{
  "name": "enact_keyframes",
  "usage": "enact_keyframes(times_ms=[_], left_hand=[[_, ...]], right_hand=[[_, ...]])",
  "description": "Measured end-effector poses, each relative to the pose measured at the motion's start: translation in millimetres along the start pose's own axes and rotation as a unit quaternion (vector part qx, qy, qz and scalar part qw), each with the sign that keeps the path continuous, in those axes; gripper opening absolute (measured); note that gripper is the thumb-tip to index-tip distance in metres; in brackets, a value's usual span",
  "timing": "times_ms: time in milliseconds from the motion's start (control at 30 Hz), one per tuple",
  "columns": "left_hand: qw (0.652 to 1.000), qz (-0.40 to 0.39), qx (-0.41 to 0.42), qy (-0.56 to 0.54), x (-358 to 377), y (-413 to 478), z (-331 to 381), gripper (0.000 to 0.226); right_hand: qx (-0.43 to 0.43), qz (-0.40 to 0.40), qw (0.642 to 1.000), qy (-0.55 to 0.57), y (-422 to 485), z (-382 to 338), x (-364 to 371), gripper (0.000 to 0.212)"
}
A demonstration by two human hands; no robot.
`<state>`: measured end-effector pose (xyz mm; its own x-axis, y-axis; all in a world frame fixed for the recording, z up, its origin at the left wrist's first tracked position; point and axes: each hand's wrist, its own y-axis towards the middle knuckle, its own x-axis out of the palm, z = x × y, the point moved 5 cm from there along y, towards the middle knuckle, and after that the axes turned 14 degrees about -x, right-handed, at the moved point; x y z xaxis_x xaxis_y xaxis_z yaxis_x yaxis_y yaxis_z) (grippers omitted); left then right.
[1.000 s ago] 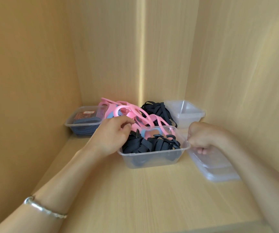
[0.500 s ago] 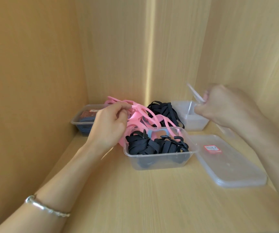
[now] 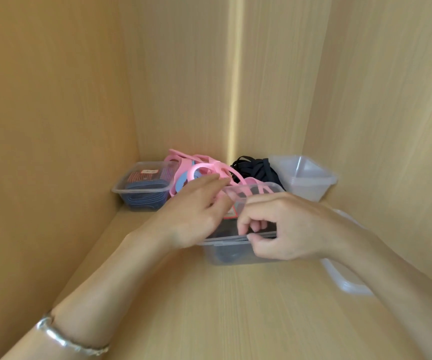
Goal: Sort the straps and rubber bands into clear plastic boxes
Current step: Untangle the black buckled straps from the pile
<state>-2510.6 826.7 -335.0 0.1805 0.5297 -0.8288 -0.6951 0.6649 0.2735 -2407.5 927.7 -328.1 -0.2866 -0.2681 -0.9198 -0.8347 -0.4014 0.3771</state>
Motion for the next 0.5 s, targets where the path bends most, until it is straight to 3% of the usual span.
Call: enact_keyframes(times_ms=[100,200,333,500], left_hand=[[0.996,-0.061,0.001,0.066,12,-2,0,0.042],[0.995,-0.082,-0.016,0.056,14,1,-2,0.037],[0.991,-0.099,-0.042,0.079,19,6,-2,0.035],[0.984,-0.119,-0.035,0.13,25,6,3,0.041]], right_hand=[[0.027,0.048,0.996,0.064,0,5,-6,0.009],[0.096,0.107,0.989,0.027,2,28,-15,0.012],[0.181,0.011,0.983,0.015,0,55,-1,0.035],[0.22,-0.054,0.973,0.048,-9,61,12,0.045]])
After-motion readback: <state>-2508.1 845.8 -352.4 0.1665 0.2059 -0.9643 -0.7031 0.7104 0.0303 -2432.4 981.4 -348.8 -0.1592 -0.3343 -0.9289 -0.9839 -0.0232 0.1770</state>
